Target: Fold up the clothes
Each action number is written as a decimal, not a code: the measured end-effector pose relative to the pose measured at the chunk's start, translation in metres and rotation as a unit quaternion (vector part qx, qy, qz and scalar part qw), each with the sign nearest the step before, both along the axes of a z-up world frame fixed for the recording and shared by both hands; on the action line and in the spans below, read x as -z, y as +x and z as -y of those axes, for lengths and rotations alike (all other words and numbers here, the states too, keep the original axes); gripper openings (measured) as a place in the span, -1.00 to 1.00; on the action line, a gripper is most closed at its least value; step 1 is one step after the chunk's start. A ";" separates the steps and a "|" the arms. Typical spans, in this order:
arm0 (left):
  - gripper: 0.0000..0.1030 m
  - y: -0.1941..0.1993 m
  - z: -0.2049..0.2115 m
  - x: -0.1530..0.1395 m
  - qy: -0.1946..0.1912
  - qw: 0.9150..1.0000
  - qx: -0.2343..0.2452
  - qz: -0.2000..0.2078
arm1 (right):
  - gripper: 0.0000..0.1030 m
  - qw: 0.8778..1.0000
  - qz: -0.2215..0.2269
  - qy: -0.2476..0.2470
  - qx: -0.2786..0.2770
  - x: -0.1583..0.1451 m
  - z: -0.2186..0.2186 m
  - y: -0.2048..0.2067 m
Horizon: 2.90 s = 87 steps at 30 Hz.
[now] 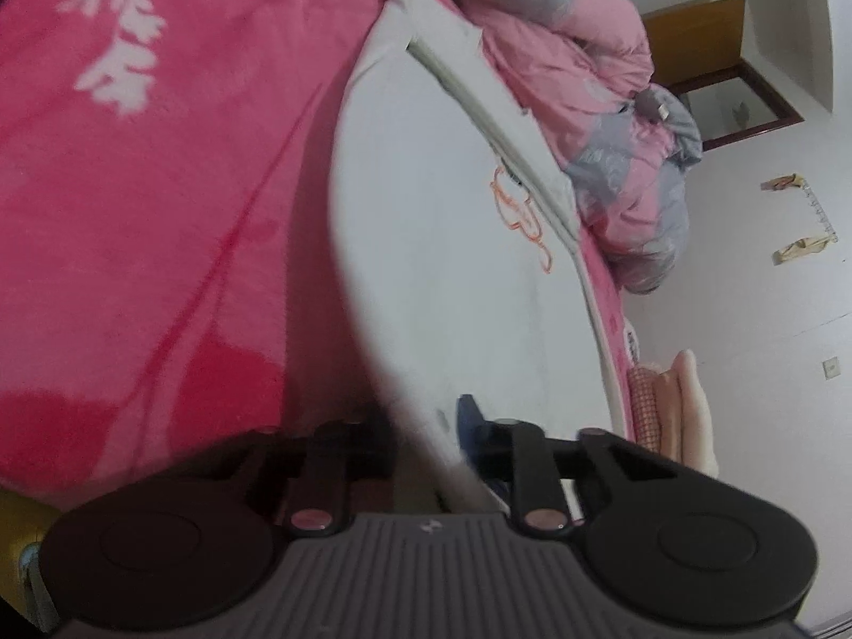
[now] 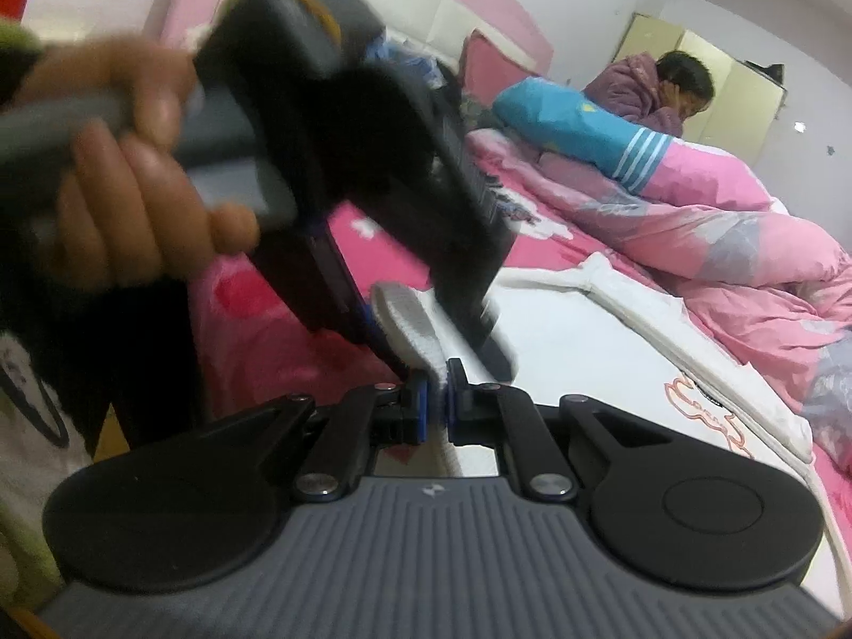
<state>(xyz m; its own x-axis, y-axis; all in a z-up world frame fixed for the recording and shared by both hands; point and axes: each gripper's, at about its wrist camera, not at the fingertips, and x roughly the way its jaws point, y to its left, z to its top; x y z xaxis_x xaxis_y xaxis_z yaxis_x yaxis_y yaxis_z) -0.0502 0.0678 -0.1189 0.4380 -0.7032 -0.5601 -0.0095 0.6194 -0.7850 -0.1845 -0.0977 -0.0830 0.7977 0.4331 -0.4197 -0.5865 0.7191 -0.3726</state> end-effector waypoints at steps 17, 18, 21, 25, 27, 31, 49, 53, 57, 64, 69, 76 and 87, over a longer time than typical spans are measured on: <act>-0.71 -0.006 0.030 -0.025 0.127 0.990 0.030 0.047 | -0.24 0.799 -0.148 0.394 0.429 -0.009 0.390 0.022; -0.70 -0.007 0.029 -0.025 0.127 0.990 0.028 0.047 | -0.24 0.784 -0.162 0.411 0.436 0.000 0.406 0.024; -0.69 -0.009 0.027 -0.024 0.120 0.992 0.023 0.041 | -0.25 0.742 -0.210 0.470 0.431 0.028 0.438 0.027; -0.69 -0.012 0.023 -0.022 0.108 0.993 0.023 0.035 | -0.25 0.699 -0.235 0.554 0.388 0.051 0.447 0.009; -0.66 -0.012 0.022 -0.020 0.104 0.994 0.027 0.034 | -0.26 0.687 -0.247 0.575 0.369 0.055 0.440 0.006; -0.50 -0.011 0.022 -0.020 0.096 0.994 0.042 0.035 | -0.34 0.674 -0.265 0.602 0.335 0.058 0.432 0.011; -0.89 -0.035 0.017 -0.057 0.108 0.990 0.036 0.084 | -0.91 0.710 -0.230 0.593 0.302 0.023 0.405 0.014; -0.90 -0.044 0.006 -0.085 0.107 0.987 0.037 0.118 | -0.91 0.722 -0.204 0.600 0.278 0.002 0.395 0.002; -0.90 -0.057 -0.006 -0.105 0.097 0.985 0.047 0.137 | -0.91 0.725 -0.189 0.610 0.256 -0.010 0.386 -0.012; -0.90 -0.095 -0.028 -0.117 0.087 0.985 0.064 0.131 | -0.91 0.726 -0.178 0.618 0.242 -0.026 0.368 -0.057; -0.90 -0.135 -0.046 -0.128 0.080 0.987 0.068 0.118 | -0.91 0.724 -0.175 0.619 0.250 -0.037 0.346 -0.109; -0.89 -0.149 -0.057 -0.123 0.061 0.990 0.058 0.113 | -0.91 0.710 -0.187 0.628 0.259 -0.038 0.325 -0.147; -0.89 -0.124 -0.065 -0.113 0.034 0.992 0.031 0.114 | -0.91 0.697 -0.191 0.648 0.238 -0.031 0.326 -0.114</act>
<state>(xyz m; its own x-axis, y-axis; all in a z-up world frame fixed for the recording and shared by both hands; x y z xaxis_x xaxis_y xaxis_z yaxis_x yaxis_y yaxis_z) -0.1740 0.1324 -0.0055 0.5153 -0.6971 -0.4985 0.2031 0.6645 -0.7192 -0.2981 -0.4240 -0.0516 0.9178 0.3702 -0.1433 -0.0436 0.4529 0.8905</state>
